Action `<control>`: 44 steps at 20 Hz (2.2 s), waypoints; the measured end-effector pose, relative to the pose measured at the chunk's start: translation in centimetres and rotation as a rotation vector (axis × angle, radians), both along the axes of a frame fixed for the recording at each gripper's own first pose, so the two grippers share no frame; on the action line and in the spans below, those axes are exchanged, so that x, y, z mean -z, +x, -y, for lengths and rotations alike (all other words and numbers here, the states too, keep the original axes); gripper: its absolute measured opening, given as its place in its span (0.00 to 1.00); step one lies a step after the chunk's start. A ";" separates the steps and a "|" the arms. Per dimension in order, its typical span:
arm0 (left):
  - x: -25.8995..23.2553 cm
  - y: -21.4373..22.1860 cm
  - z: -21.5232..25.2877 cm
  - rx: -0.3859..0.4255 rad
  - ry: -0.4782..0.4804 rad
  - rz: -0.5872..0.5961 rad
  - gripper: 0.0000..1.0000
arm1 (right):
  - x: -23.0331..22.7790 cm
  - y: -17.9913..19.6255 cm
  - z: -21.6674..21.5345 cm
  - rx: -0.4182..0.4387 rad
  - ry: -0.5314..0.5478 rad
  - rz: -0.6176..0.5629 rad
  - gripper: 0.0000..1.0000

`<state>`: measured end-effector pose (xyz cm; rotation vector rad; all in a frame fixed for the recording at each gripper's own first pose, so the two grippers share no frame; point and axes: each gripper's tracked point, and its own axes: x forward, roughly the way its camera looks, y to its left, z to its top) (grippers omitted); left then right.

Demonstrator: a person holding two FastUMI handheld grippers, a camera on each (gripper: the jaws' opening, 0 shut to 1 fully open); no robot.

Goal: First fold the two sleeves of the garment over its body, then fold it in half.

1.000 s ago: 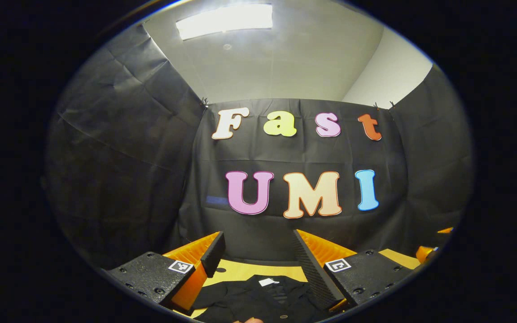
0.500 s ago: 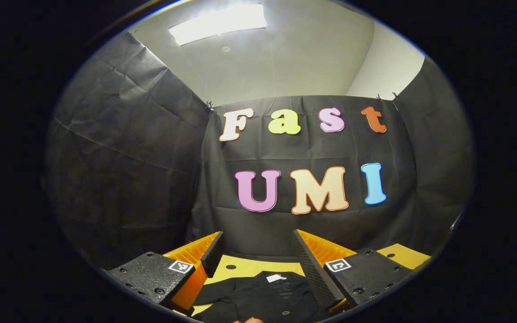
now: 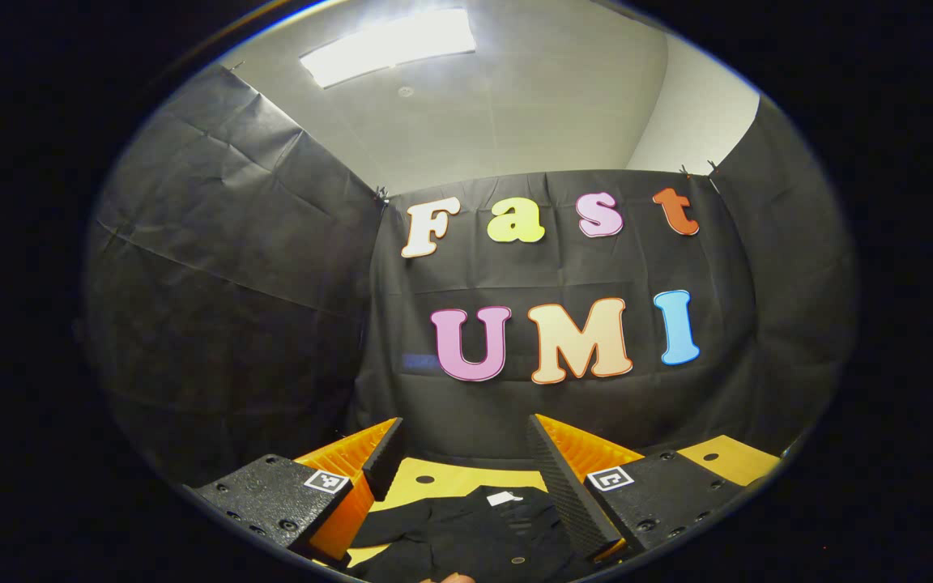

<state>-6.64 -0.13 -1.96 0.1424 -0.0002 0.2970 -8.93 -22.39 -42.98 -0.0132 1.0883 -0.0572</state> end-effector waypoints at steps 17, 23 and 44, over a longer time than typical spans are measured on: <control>-0.4 -1.8 -10.7 -0.054 -0.008 -0.046 0.92 | -13.4 9.5 -10.9 0.036 0.169 0.345 0.02; -0.7 -4.1 -15.7 -0.121 0.009 -0.063 0.92 | -16.1 12.9 -19.2 -0.097 0.205 0.382 0.02; 2.2 -7.8 -30.6 -0.276 -0.007 -0.172 0.92 | -16.5 19.4 -43.2 -0.354 0.305 0.406 0.02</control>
